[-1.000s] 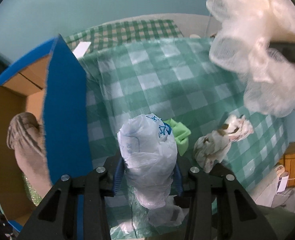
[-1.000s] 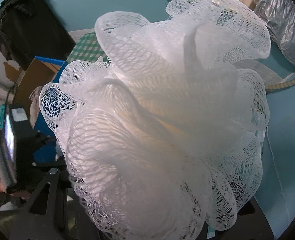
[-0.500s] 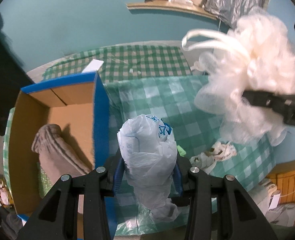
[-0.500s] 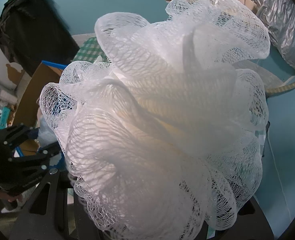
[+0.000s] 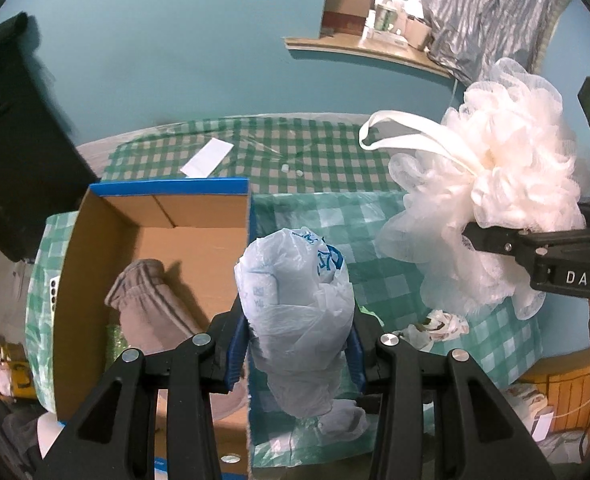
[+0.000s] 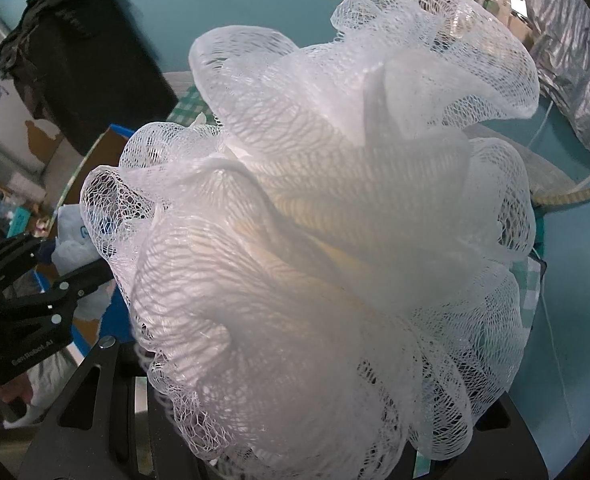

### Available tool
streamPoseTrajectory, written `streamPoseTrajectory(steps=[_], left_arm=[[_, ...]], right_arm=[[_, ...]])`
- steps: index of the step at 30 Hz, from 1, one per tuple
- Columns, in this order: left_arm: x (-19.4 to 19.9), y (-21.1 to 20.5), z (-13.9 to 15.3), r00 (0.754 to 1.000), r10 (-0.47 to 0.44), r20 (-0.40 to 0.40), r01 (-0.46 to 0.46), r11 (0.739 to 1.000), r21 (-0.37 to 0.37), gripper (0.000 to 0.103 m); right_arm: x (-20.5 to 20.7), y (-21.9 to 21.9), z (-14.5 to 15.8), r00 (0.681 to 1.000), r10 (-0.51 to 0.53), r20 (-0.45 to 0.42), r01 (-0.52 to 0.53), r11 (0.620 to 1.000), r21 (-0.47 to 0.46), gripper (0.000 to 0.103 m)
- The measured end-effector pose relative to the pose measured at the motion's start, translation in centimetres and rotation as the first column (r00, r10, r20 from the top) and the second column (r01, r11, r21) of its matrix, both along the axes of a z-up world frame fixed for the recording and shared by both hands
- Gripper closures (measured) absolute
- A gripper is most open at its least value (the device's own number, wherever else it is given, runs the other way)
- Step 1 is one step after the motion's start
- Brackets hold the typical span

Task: Organize soft objects
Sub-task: 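Carry the bath puff over the box with the right tool while the left tool carries the bag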

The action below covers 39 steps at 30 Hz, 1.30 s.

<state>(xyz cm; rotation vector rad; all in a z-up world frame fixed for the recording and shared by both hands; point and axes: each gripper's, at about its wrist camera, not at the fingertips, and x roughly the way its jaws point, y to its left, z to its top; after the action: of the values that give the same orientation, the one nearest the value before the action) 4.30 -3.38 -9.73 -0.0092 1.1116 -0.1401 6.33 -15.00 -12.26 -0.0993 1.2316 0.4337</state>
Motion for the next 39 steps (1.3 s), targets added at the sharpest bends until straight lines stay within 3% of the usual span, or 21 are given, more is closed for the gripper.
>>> streamPoseTrajectory(steps=[16,39], left_arm=[[-1.6,5.6,0.9,0.992,0.127,0.017,-0.127,0.992,-0.007,0.061],[-3.6,14.4,-1.1,0.958,0.285,-0.031,-0.285,0.959,0.002,0.061]], right_arm=[[-1.8,2.0,1.0,0.993,0.113,0.016,-0.113,0.993,0.024,0.052],[-3.0,6.0,0.6,0.956,0.292,-0.003,-0.292,0.956,0.036,0.052]])
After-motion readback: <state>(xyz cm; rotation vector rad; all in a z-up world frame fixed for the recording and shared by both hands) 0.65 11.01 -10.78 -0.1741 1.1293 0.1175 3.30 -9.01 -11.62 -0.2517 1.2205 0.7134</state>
